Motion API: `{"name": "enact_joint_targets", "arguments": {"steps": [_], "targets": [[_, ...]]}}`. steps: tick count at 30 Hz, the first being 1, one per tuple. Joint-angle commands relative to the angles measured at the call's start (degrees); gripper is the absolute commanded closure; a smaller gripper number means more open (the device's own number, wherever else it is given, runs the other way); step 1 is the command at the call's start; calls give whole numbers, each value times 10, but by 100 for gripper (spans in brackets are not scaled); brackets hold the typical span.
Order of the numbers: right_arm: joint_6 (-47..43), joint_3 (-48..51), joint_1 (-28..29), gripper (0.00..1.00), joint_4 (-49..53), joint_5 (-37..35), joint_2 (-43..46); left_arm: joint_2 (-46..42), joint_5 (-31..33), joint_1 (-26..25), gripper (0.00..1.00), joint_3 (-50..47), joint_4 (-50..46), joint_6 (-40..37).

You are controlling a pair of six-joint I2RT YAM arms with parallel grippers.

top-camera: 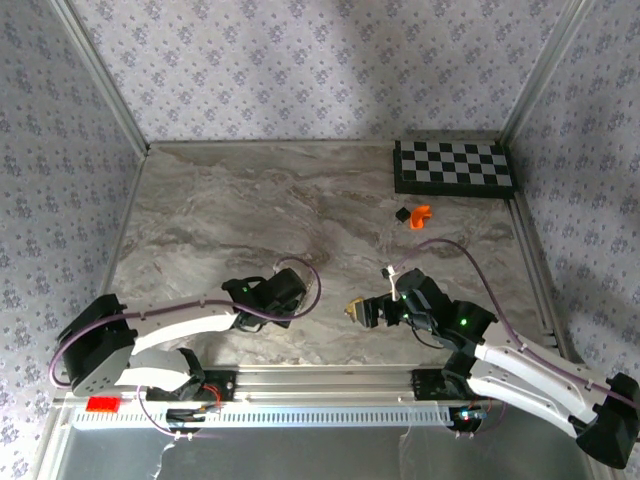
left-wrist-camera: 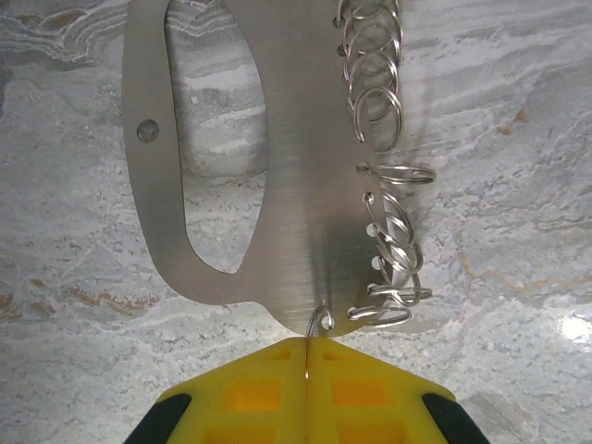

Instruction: Put the keys on the keyring

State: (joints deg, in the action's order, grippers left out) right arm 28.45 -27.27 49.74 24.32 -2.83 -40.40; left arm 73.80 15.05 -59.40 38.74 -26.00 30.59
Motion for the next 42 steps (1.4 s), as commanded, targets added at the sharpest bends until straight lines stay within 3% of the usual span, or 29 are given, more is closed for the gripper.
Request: {"name": "enact_joint_targets", "arguments": {"steps": [1, 11, 16, 18, 31, 42], "targets": [[-13, -10, -4, 0, 14, -5, 10, -10, 7, -4, 95, 0, -22, -10], [-15, -17, -6, 0, 21, -5, 15, -2, -9, -5, 96, -15, 5, -2], [-14, -14, -8, 0, 11, -3, 14, -19, -19, -5, 70, -27, 13, -4], [-16, -12, -8, 0, 11, 0, 12, -28, -23, -2, 66, -29, 8, -6], [-17, -7, -11, 0, -7, 1, 9, -110, -211, 124, 70, -85, 43, -49], [-23, -10, -13, 0, -32, 19, -20, -94, -216, 148, 71, -98, 78, -63]]}}
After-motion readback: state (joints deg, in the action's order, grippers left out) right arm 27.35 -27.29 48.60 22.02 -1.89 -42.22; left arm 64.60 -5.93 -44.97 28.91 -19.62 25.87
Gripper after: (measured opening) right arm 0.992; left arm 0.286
